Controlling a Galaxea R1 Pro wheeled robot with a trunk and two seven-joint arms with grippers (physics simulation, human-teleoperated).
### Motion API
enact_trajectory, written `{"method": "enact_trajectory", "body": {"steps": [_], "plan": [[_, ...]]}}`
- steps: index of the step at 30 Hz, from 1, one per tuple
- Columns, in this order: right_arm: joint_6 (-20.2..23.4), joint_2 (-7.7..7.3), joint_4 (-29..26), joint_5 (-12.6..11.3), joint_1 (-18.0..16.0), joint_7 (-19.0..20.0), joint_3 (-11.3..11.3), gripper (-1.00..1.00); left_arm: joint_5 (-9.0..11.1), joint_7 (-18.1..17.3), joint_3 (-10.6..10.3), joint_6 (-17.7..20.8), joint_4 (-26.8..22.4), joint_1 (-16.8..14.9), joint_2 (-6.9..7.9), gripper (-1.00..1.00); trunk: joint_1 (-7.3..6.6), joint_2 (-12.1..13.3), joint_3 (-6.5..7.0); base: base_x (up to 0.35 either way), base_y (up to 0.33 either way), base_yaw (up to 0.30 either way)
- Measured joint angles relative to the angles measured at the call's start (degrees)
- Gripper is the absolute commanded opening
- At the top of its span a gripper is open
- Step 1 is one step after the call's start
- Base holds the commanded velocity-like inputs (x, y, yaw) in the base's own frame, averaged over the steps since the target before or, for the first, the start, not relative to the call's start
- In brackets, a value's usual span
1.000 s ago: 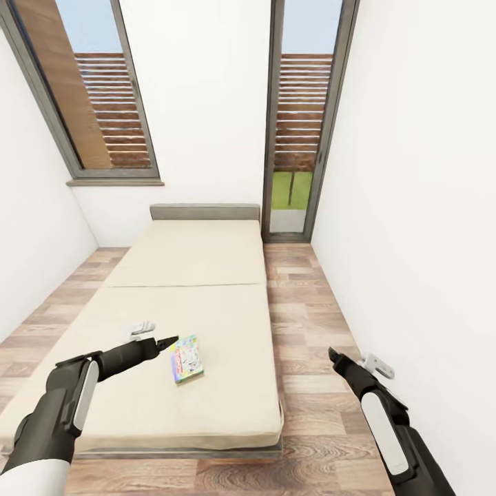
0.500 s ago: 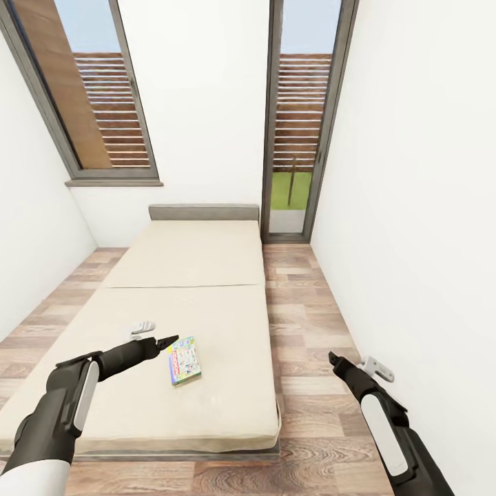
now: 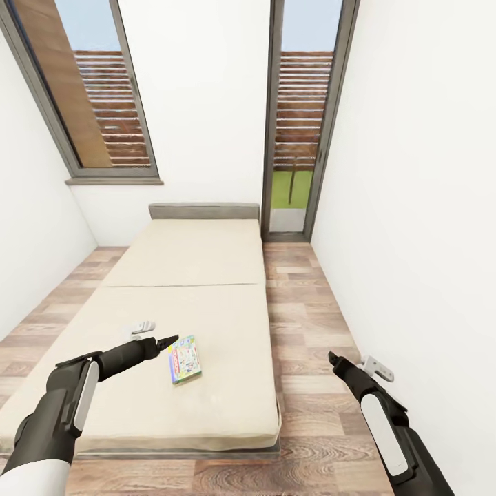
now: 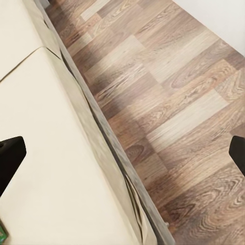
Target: Put all the toys in the child's room - the three board games (two on the bed and one on the table), the two jigsaw puzzles on the table, and the tennis ball on the table - inside the toy box on the table in the child's room.
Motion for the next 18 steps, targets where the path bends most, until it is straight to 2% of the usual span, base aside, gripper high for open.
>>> {"method": "enact_trajectory", "body": {"steps": [18], "plan": [[0.09, 0.0, 0.18, -0.08, 0.0, 0.0, 0.08, 1.0, -0.13, 0.24, -0.04, -0.01, 0.29, 0.0, -0.05, 1.0, 0.0, 0.0, -1.59, 0.0, 0.0, 0.066]]}}
